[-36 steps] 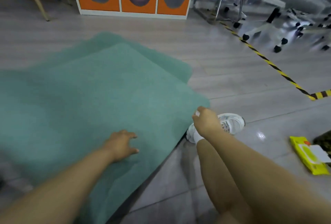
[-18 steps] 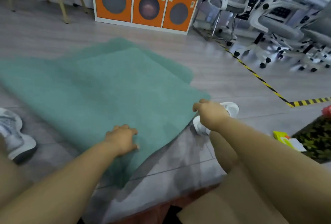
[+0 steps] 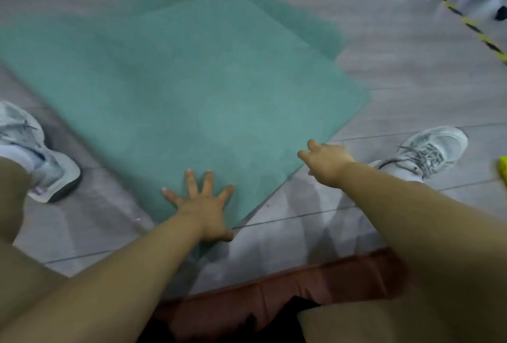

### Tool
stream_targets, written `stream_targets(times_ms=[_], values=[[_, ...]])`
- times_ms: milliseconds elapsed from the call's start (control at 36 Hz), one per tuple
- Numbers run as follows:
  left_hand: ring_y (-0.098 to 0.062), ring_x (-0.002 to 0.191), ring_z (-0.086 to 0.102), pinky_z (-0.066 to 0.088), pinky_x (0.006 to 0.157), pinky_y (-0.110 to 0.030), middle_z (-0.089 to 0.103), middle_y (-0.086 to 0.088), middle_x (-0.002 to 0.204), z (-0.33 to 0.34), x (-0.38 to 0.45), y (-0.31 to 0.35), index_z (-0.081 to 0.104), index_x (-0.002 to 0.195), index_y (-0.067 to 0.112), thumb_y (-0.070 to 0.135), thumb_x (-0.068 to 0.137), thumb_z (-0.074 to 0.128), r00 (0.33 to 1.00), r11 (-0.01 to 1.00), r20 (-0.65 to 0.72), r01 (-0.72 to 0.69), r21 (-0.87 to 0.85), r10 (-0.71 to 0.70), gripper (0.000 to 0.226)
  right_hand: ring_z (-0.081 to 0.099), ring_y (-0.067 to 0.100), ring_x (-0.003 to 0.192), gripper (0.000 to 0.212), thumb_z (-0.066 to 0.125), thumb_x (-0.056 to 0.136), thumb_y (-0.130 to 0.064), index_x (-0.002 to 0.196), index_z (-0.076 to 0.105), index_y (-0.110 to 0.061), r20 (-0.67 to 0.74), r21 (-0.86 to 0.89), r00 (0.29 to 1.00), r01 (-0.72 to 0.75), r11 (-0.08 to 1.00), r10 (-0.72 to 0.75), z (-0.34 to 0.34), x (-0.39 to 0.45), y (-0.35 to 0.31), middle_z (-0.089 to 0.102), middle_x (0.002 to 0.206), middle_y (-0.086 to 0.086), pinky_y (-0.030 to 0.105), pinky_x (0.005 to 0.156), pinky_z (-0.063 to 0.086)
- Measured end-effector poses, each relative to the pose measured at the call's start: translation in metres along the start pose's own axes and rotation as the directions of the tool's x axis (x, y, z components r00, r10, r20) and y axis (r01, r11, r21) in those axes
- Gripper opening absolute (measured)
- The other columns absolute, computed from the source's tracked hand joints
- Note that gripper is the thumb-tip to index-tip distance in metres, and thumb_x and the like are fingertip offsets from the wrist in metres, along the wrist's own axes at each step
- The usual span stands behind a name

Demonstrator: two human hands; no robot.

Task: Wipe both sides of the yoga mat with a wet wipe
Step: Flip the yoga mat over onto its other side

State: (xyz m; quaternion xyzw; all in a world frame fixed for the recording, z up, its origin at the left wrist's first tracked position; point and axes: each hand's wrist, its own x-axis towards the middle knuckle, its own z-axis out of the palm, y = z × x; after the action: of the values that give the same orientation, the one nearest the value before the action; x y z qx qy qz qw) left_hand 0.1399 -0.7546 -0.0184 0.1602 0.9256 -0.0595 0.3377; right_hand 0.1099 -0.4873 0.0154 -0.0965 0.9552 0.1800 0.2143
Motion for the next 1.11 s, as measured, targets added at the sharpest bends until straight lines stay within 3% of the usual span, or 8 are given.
stream_targets(times_ms=[167,361,444,556,722,917,972,1111], values=[[-0.043,0.141,-0.014,0.005,0.098,-0.079,-0.012,0.001,0.158,0.016,0.009,0.000,0.002,0.148,0.041,0.059,0.079,0.051,0.997,0.998,0.042,-0.066,0.018,0.065,0.086,0.055,0.032,0.100,0.041,0.054,0.090,-0.019,0.126,0.036,-0.014,0.032,0.022,0.991,0.128,0.991,-0.129,0.033,0.031,-0.019,0.040,0.120,0.013,0.037,0.068,0.042],[-0.023,0.146,-0.008,0.013,0.108,-0.068,-0.009,0.010,0.158,0.017,0.014,-0.015,0.001,0.150,0.038,0.044,0.089,0.049,0.984,0.983,0.075,-0.151,-0.105,0.160,0.078,0.054,0.035,0.103,0.048,0.042,0.094,-0.025,0.138,0.027,-0.014,-0.011,0.128,0.993,0.119,0.985,-0.119,0.066,0.052,-0.030,0.037,0.126,0.016,0.041,0.077,0.046],[-0.016,0.146,-0.009,0.012,0.110,-0.065,-0.012,0.013,0.157,0.015,0.013,-0.023,-0.002,0.149,0.038,0.035,0.088,0.053,0.976,0.975,0.099,-0.179,-0.136,0.193,0.083,0.059,0.038,0.088,0.041,0.049,0.088,-0.022,0.127,0.046,-0.009,-0.194,0.134,0.973,0.152,0.979,-0.125,0.067,0.062,-0.021,0.047,0.113,0.020,0.043,0.065,0.048],[-0.019,0.144,-0.020,0.006,0.110,-0.066,-0.030,0.013,0.152,0.024,0.008,-0.025,-0.023,0.143,0.040,0.028,0.084,0.057,0.972,0.982,0.143,-0.185,-0.028,0.187,0.101,0.056,0.030,0.044,0.036,0.040,0.072,-0.016,0.090,0.068,-0.002,-0.504,0.009,0.820,0.319,0.948,-0.271,0.056,0.069,-0.005,0.058,0.076,0.018,0.033,0.035,0.044],[-0.024,0.132,-0.040,0.000,0.109,-0.064,-0.055,0.009,0.134,0.020,0.003,-0.010,-0.054,0.118,0.040,0.021,0.079,0.056,0.982,0.983,-0.068,-0.170,0.075,0.175,0.118,0.053,0.026,0.044,0.040,0.035,0.077,-0.013,0.093,0.070,-0.003,-0.634,-0.105,0.721,0.278,0.955,-0.279,0.010,0.054,0.035,0.063,0.079,0.013,0.023,0.034,0.038],[-0.017,0.132,-0.036,0.008,0.118,-0.044,-0.052,0.015,0.135,-0.018,0.001,0.007,-0.058,0.108,0.047,0.012,0.084,0.043,0.935,0.962,-0.229,-0.265,0.062,0.272,0.110,0.053,0.028,0.043,0.039,0.036,0.078,-0.017,0.093,0.069,-0.002,-0.728,-0.101,0.660,0.160,0.982,-0.182,-0.040,0.017,0.092,0.048,0.094,0.009,0.025,0.031,0.035],[-0.016,0.132,-0.034,0.011,0.117,-0.044,-0.051,0.016,0.135,-0.026,-0.001,0.013,-0.057,0.107,0.050,0.009,0.083,0.042,0.924,0.957,-0.250,-0.284,0.061,0.290,0.110,0.054,0.030,0.043,0.039,0.037,0.077,-0.017,0.094,0.068,0.001,-0.730,-0.107,0.659,0.151,0.983,-0.181,-0.044,0.003,0.107,0.055,0.089,0.013,0.029,0.030,0.039],[-0.018,0.134,-0.031,0.015,0.115,-0.048,-0.050,0.014,0.137,-0.041,-0.005,0.025,-0.054,0.111,0.050,0.000,0.084,0.042,0.913,0.950,-0.262,-0.296,0.103,0.313,0.112,0.053,0.030,0.045,0.039,0.039,0.077,-0.016,0.095,0.068,0.001,-0.744,-0.154,0.647,0.077,0.985,-0.167,-0.037,-0.042,0.133,0.046,0.090,0.012,0.029,0.031,0.039]])
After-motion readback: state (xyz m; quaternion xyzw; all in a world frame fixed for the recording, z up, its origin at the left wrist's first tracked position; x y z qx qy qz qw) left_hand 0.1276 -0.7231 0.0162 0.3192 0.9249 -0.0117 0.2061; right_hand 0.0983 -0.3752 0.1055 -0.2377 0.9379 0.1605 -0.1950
